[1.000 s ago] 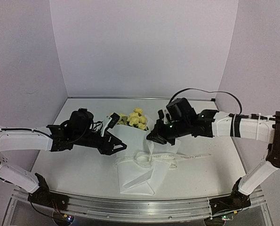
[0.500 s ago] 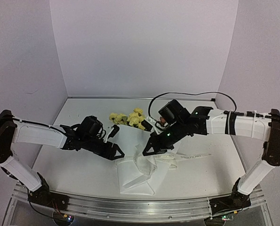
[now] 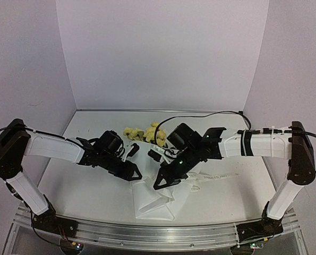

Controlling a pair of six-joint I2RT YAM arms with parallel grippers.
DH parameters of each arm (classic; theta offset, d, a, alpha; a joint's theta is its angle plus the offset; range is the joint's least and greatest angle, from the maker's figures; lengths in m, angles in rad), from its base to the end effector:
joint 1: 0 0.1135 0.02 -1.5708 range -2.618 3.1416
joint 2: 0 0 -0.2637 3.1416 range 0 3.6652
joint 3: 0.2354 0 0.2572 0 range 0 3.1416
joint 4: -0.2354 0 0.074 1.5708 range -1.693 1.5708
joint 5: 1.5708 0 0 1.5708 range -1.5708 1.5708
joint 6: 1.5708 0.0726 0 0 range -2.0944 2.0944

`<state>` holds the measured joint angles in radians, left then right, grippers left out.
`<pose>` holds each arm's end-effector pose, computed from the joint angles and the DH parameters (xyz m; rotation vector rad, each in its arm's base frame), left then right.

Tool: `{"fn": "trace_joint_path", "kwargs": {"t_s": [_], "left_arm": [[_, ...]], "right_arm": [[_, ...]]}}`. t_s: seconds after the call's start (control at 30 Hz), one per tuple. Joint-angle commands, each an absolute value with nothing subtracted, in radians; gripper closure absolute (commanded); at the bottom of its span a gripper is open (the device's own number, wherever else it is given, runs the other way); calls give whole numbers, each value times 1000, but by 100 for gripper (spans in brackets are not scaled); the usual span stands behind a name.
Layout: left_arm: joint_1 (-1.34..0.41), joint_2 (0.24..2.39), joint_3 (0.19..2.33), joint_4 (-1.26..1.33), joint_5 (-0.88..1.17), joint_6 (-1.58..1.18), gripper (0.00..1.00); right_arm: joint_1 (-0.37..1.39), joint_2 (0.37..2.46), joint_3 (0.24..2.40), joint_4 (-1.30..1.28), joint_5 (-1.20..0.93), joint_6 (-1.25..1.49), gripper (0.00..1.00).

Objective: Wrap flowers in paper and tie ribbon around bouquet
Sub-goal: Cross the ribbon over the folded bouquet.

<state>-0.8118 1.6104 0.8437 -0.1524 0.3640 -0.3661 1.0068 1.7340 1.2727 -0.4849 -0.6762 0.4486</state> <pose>0.2140 -0.2632 0.1339 0.7471 2.5503 -0.9037 0.1700 0.3538 0.2101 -1.0803 2.6123 1.3406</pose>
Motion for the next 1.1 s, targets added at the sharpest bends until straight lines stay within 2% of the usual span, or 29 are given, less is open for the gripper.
{"fn": "trace_joint_path", "kwargs": {"t_s": [0.0, 0.17, 0.37, 0.5, 0.77, 1.07], "left_arm": [[-821, 1613, 880, -191, 385, -334, 44], [-822, 1619, 885, -222, 393, -318, 41], [-822, 1641, 899, -230, 396, -311, 45], [-824, 1659, 917, -240, 395, -302, 52], [-823, 1656, 931, -245, 400, -288, 83], [-822, 1617, 911, -229, 421, -280, 91]], "right_arm": [[1017, 1756, 1312, -453, -716, 454, 100], [1027, 1787, 1314, -445, -729, 469, 100], [1034, 1811, 1289, -411, -698, 518, 100], [1033, 1831, 1286, -399, -680, 548, 100], [1033, 1881, 1289, -394, -659, 584, 100], [1033, 1935, 1319, -394, -605, 637, 100]]}}
